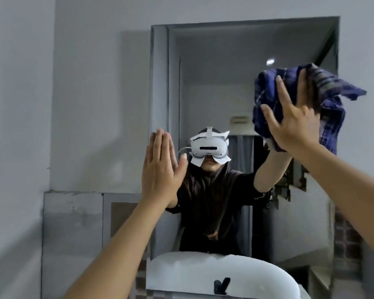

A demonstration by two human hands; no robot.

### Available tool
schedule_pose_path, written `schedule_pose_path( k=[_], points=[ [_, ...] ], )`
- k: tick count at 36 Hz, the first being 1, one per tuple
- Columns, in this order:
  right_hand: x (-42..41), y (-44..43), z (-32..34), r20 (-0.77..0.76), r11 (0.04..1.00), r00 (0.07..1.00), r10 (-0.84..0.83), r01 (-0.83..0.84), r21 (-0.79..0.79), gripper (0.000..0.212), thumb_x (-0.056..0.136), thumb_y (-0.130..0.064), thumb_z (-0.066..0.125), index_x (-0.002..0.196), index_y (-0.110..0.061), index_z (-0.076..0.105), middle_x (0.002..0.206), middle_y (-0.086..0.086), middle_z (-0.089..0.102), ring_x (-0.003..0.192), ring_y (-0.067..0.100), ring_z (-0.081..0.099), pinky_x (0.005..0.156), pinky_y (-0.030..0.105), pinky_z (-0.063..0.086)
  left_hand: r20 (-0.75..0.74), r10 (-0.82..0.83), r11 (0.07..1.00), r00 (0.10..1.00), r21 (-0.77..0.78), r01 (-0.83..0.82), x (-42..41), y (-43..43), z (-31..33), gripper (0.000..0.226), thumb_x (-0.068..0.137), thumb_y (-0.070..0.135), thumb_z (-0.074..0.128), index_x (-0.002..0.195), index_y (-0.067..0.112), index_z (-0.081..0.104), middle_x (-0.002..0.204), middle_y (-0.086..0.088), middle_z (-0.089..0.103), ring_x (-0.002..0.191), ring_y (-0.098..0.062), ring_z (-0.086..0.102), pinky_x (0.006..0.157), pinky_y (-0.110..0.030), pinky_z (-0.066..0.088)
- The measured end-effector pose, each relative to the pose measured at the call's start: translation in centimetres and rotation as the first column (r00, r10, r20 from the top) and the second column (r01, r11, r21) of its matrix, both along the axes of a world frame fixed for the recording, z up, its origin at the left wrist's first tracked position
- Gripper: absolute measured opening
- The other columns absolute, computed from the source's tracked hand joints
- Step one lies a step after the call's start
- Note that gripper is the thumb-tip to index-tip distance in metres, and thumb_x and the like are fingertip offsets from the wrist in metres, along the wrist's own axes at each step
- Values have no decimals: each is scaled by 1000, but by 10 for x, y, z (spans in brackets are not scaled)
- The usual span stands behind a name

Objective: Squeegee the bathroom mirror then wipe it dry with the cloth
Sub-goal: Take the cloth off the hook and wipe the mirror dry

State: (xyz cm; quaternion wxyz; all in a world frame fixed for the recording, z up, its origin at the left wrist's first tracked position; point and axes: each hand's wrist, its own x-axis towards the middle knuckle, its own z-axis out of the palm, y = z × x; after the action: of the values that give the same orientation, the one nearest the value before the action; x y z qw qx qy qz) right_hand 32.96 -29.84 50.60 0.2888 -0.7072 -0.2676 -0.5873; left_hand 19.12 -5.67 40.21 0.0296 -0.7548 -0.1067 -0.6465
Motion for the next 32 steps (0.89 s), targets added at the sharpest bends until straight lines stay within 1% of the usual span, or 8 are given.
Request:
schedule_pose_path(
  k=[4,8,13,17,24,27,30,32],
  points=[
    [9,-19,-21,-113,982,992,53,-31,188,62,91,-59,32,146,-37,12,158,7,-6,143,33,10,111,49,22,-9,43,994,999,100,-42,-2,5,64,67,92,44,25,143,1,25,154,-14,21,143,-24,17,117,-36,17],
    [0,0,-39,-168,930,978,122,-53,365,61,93,-54,36,147,-36,14,158,9,-5,145,28,-5,113,46,11,-52,94,972,994,220,-81,-13,12,131,60,96,36,32,144,3,21,155,-13,18,144,-23,14,118,-34,12],
    [-27,52,-60,-187,905,962,200,-108,412,61,91,-53,36,146,-37,13,157,11,-7,144,31,-4,113,50,19,-116,123,957,986,276,-87,-27,14,177,63,97,40,39,146,6,18,157,-6,11,145,-20,8,117,-31,10],
    [-59,105,-69,-190,944,969,159,-92,317,62,90,-55,35,146,-36,15,157,15,-4,144,35,3,110,59,15,-205,87,960,975,277,-27,-35,15,184,67,96,42,40,148,10,12,158,-1,5,145,-15,4,115,-30,11],
    [-106,180,-78,-76,985,985,155,-149,81,59,91,-50,37,146,-30,23,155,21,10,142,37,7,109,55,8,-239,46,967,970,255,17,-41,14,178,66,95,40,44,147,10,16,158,0,4,144,-13,4,114,-33,18],
    [-113,192,-94,44,973,984,172,-163,-162,60,90,-51,37,145,-32,24,155,18,14,141,34,9,106,54,21,-236,36,972,971,235,21,-40,14,171,65,95,39,44,147,10,18,158,0,4,144,-13,5,112,-34,23],
    [-103,175,-111,153,916,969,193,-122,-382,58,90,-53,38,144,-33,27,155,14,18,134,35,34,97,48,40,-217,19,979,976,203,26,-36,11,157,65,96,39,43,147,10,17,158,0,4,144,-14,5,111,-33,23],
    [-87,148,-116,145,894,970,194,-115,-433,59,89,-55,38,144,-35,26,152,14,27,121,38,50,86,46,48,-181,12,981,983,191,23,-30,7,145,64,96,38,43,147,8,18,158,-3,6,145,-16,5,114,-33,19]
  ],
)
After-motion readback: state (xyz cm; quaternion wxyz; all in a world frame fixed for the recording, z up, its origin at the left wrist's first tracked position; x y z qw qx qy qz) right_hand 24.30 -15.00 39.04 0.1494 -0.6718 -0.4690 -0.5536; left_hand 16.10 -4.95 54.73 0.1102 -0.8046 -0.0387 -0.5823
